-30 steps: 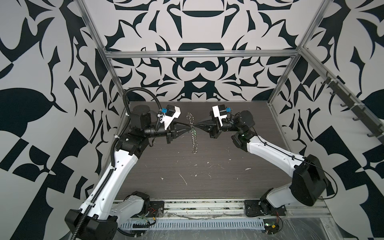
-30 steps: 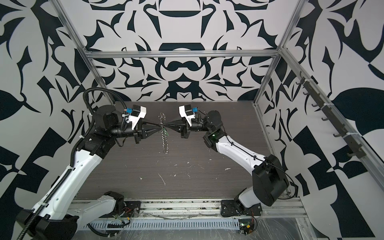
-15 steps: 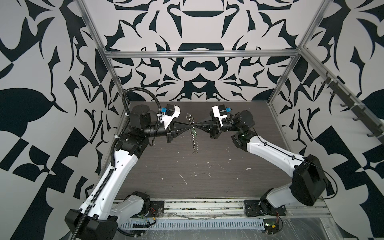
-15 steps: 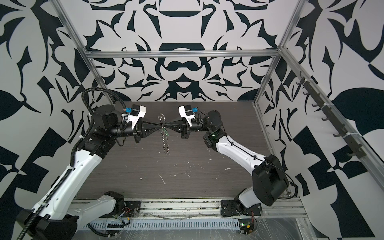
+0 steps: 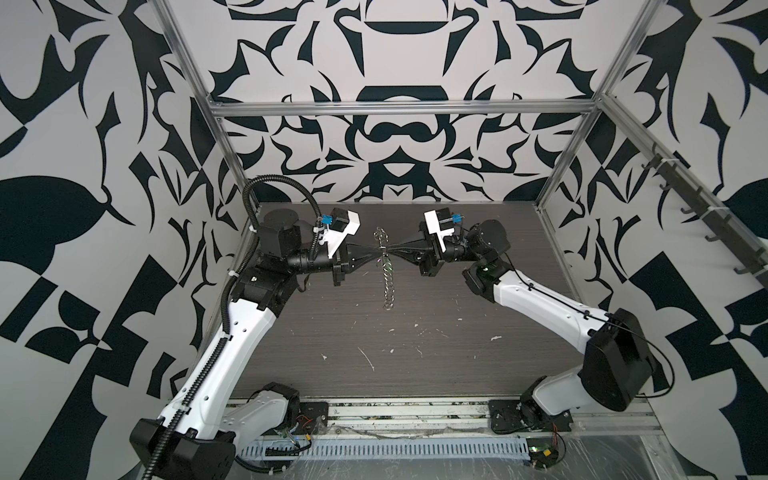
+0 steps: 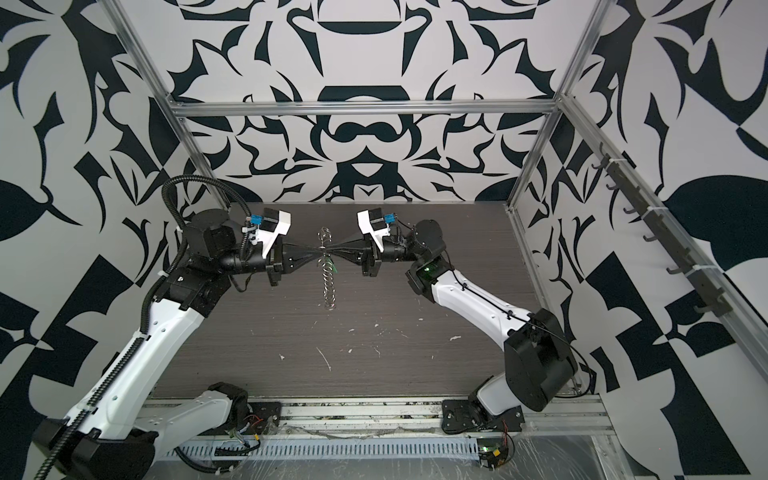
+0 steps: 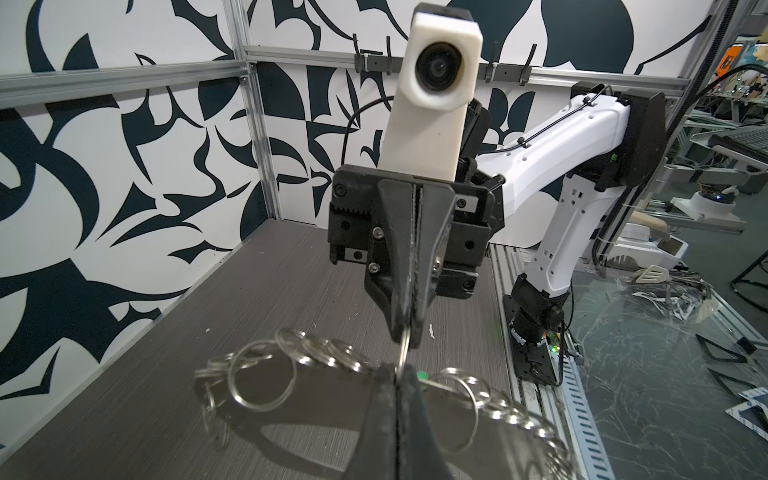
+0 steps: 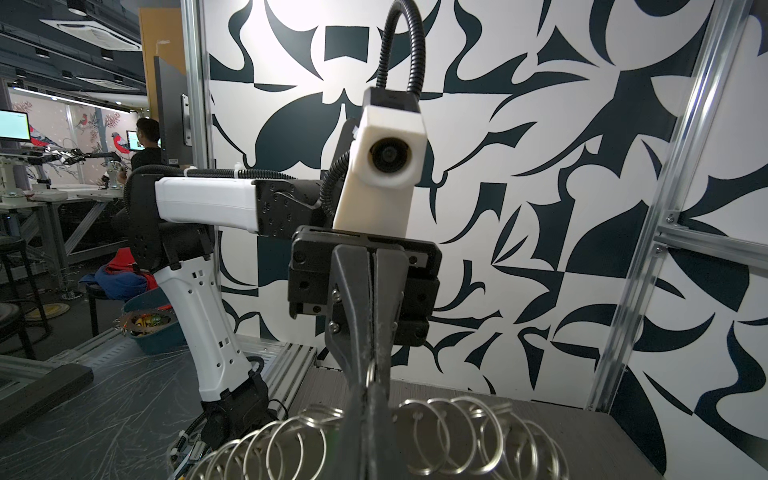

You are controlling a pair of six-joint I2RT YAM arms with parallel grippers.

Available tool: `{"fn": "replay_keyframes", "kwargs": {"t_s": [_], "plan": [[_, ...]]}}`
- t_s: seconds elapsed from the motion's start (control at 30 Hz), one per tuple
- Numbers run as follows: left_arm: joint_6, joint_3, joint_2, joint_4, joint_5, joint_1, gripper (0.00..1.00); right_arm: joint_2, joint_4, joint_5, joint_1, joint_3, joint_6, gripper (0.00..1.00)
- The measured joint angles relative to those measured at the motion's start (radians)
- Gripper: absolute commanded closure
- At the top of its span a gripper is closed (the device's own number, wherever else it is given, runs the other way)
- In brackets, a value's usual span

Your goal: Remove the keys from the keyring

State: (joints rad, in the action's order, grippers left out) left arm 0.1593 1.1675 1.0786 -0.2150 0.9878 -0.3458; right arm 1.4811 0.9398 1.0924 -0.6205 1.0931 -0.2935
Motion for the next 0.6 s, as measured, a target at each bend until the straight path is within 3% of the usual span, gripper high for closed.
{"fn": "replay_keyframes", "kwargs": {"t_s": [0.13, 0.47, 0.6], "plan": [[0.028, 0.0, -0.005, -0.001, -0.002, 0.0, 1.0, -0.001, -0.001, -0.005, 0.003, 0.0, -0.001, 0.73], [0.104, -0.019, -0.018, 0.004, 0.001, 0.0, 1.0, -0.088, -0.031, -0.038, 0.04, -0.085, 0.031, 0.68], [0.107, -0.049, -0.035, 0.039, -0.009, 0.0, 1.0, -0.12, -0.055, -0.048, 0.041, -0.135, 0.052, 0.61]]}}
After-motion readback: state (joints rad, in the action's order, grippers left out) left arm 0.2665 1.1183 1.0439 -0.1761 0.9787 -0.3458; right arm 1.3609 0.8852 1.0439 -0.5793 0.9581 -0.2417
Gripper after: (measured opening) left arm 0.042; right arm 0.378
